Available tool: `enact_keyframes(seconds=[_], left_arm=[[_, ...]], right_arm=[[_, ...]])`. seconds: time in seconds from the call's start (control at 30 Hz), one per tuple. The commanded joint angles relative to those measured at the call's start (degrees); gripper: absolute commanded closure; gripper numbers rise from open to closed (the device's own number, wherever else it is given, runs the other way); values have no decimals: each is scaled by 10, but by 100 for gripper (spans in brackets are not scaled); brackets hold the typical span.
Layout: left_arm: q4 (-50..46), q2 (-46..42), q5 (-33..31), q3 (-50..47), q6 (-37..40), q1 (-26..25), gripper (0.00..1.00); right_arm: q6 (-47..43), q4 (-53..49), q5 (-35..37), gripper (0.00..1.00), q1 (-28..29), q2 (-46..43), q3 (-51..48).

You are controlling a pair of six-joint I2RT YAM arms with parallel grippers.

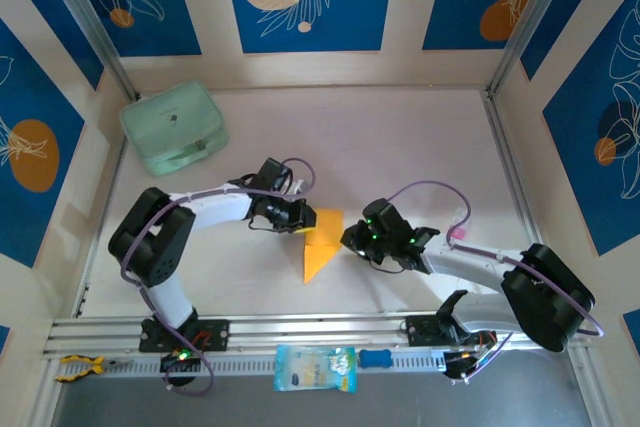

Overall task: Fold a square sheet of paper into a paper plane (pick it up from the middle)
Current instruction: Fold the wing for the fifth time at the center of the table.

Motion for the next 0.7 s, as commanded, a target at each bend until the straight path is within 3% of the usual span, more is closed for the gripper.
enact_keyframes(seconds=[0.0, 0.37, 0.67], left_arm=[[-6, 29, -6, 14, 17, -5, 84], [13, 75, -10, -31, 28, 4, 88], [16, 74, 2, -38, 32, 14, 89]], right_arm=[[-10, 18, -33, 73, -10, 3, -8], [-26, 76, -122, 64, -63, 58, -11], [-26, 89, -149, 63, -74, 125, 12]])
